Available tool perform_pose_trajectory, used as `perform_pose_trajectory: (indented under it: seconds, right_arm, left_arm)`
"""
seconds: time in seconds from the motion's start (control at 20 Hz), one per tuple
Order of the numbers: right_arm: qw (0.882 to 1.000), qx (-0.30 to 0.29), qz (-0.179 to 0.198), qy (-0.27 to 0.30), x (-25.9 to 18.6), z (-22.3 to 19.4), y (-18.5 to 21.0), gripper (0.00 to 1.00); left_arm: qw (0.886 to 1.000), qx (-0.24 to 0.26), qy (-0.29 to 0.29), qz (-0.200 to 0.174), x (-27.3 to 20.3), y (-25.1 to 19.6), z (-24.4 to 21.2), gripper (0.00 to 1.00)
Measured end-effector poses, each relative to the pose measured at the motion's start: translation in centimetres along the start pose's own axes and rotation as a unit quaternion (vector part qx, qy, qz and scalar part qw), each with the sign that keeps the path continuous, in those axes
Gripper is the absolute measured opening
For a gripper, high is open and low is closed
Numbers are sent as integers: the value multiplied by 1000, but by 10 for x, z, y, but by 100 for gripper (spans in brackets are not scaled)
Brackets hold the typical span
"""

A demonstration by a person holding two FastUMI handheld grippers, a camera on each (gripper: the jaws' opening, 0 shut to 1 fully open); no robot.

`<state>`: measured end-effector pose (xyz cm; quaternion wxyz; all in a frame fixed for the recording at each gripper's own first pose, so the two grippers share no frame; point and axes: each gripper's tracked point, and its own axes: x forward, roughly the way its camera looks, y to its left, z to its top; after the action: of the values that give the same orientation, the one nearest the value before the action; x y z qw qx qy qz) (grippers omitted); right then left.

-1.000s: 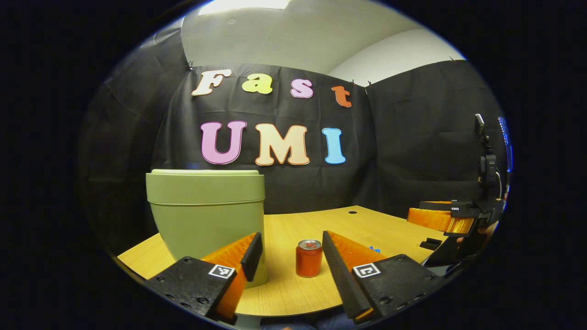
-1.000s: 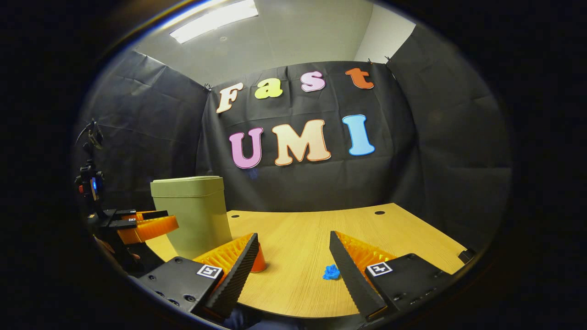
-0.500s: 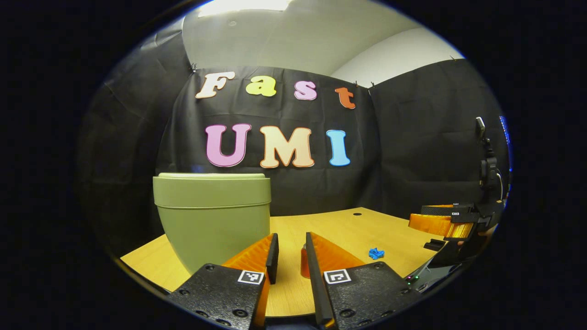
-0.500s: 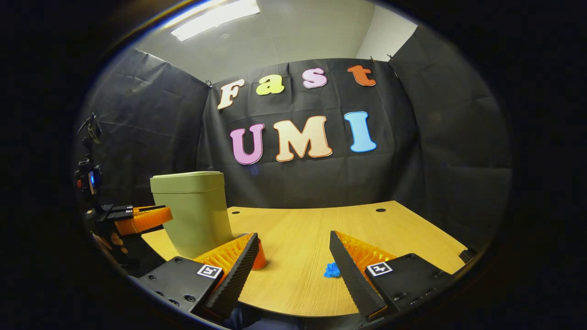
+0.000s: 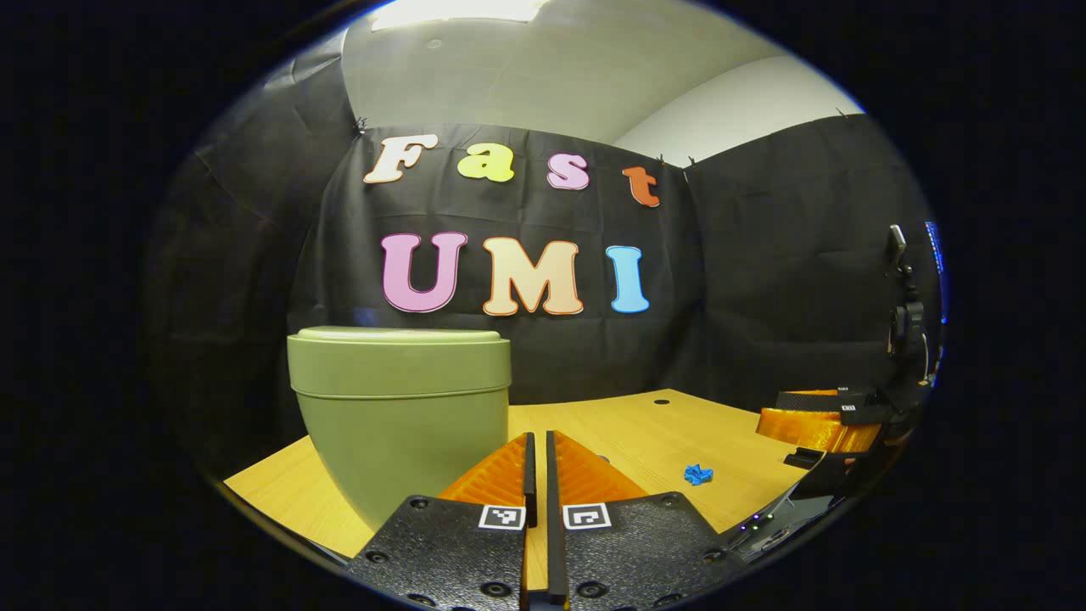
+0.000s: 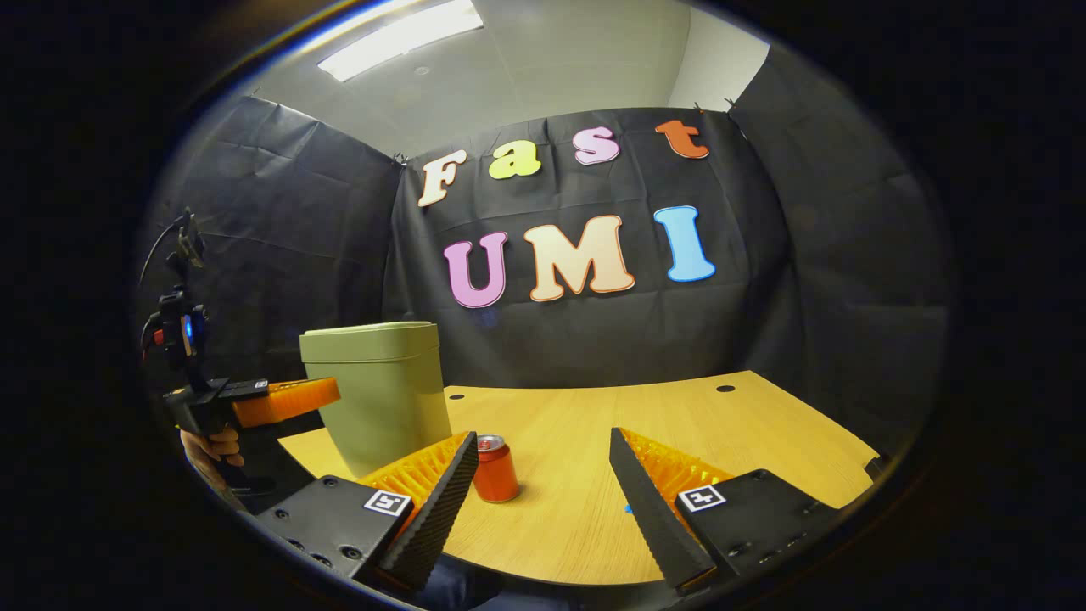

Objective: Press the lid of the desktop garbage bin to open it, pick up the crumpled paper on the desktop and throw it into the bin, then pick up the pop can on the desktop and drop it into the bin, and finally close the garbage bin lid.

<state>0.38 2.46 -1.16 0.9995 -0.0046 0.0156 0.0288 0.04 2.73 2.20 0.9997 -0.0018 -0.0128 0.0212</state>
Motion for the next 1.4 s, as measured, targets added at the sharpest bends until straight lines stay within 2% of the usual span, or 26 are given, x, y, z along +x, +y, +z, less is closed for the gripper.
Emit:
perform_pose_trajectory:
  seconds: [0.35, 0.7, 0.9, 1.4]
  right_arm:
    - [1000, -6, 9, 22, 5, -14, 6, 96]
    - [1000, -8, 2, 25, 5, -15, -1, 98]
    - [1000, -2, -2, 26, 5, -15, -7, 98]
    - [1000, 7, -1, 20, 3, -11, -6, 98]
  left_arm:
    - [996, 21, -54, 71, 9, 61, 72, 1]
    - [987, 17, -48, 152, 25, 129, 84, 1]
    - [987, 13, -21, 158, 39, 137, 68, 2]
    - [993, 27, 7, 117, 48, 129, 58, 1]
